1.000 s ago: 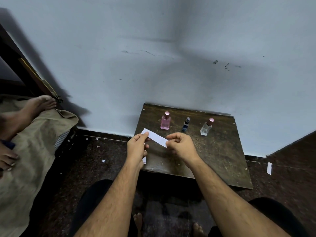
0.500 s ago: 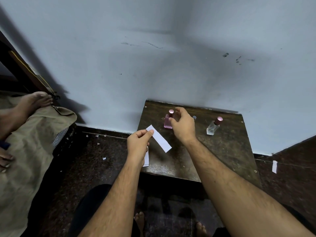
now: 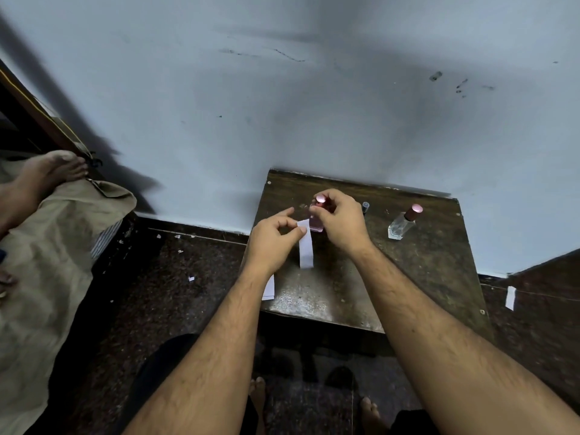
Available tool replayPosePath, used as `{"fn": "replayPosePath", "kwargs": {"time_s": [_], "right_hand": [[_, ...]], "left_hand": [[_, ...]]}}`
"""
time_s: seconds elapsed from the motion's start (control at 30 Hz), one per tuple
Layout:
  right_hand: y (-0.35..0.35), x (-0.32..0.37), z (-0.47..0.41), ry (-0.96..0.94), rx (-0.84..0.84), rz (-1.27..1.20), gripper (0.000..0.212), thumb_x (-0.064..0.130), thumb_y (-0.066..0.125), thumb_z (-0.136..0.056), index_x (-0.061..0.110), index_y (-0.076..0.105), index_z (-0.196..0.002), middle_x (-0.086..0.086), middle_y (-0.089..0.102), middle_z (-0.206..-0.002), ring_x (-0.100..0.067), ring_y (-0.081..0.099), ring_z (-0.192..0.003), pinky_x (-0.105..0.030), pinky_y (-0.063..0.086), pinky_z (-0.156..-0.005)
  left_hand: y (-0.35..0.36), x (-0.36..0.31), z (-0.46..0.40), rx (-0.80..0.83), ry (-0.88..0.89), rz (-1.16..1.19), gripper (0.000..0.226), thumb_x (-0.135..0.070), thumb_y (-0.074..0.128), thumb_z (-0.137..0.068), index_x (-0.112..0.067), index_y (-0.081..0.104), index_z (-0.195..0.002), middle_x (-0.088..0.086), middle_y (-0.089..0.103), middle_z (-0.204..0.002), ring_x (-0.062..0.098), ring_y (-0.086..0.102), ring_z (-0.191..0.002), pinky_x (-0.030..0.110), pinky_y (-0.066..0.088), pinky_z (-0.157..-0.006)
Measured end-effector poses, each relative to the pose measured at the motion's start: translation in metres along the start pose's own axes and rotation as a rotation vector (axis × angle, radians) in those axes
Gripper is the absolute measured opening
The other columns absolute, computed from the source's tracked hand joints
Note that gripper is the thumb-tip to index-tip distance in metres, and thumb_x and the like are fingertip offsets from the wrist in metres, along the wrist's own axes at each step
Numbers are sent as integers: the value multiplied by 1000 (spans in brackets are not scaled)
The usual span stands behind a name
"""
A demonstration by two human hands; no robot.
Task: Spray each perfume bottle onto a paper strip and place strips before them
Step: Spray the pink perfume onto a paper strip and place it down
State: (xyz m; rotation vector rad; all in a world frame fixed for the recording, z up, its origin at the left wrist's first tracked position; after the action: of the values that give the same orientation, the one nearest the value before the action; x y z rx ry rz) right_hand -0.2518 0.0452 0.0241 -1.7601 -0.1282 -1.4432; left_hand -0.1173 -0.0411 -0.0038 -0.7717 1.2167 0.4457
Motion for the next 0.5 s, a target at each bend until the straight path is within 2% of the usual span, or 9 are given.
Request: {"fn": "replayPosePath", "kwargs": {"time_s": [0.03,0.07,0.17,0.3,0.4,0.5], "right_hand": [[0,-2,0,-3,37,4,15,14,72,-85,23,65,-95,4,69,-89,-11,68,-78,-26,57,-72],[-1,-2,0,-17,70,27,16,15,73,-84,24,66,-95,4,70,-91,-11,68,-82,-28,57,-75],[-4,0,0,-87,118,99,18,15,77,-80,22,70,-95,3,66,-97,-10,64,-89,-24,52,-81],[-9,2,0,-126,133,154,27,14,78,-77,17,72,-103,6,58,-99,-13,60,-96,-27,49,-89],[-11,1,0,-138,131,180,27,18,79,-76,20,71,-101,7,65,-98,-11,61,-96,-33,51,-89],[-12,2,2,-163,106,230,18,23,79,-74,27,68,-87,6,66,-92,-12,63,-88,-38,53,-82]], "left_hand": [[3,0,-2,30,29,-71,8,-26,77,-81,-28,76,-74,-12,59,-136,4,56,-116,29,41,-99],[6,-1,-3,64,60,-131,3,-27,77,-81,-27,78,-78,-13,57,-137,3,55,-117,27,39,-98],[17,0,-8,124,126,-251,8,-33,78,-80,-25,79,-78,-17,56,-137,5,60,-115,25,43,-94],[26,0,-13,138,183,-318,11,-50,66,-73,-41,71,-76,-30,63,-123,17,64,-101,43,52,-85],[27,-1,-14,92,240,-378,15,-41,71,-80,-29,74,-73,-31,68,-104,18,64,-89,45,52,-77],[27,0,-15,92,266,-410,14,-35,73,-82,-26,75,-72,-29,69,-101,18,63,-89,44,52,-78]]}}
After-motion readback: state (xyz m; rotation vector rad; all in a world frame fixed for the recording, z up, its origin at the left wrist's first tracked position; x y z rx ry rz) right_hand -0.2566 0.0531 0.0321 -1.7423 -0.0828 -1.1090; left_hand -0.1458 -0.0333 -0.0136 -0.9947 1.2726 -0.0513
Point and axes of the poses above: each hand's wrist, its own z-axis away from the middle knuckle, its own y-axis out of the palm, x = y × z, the point moved 4 cm from there along -z, towards the middle knuckle
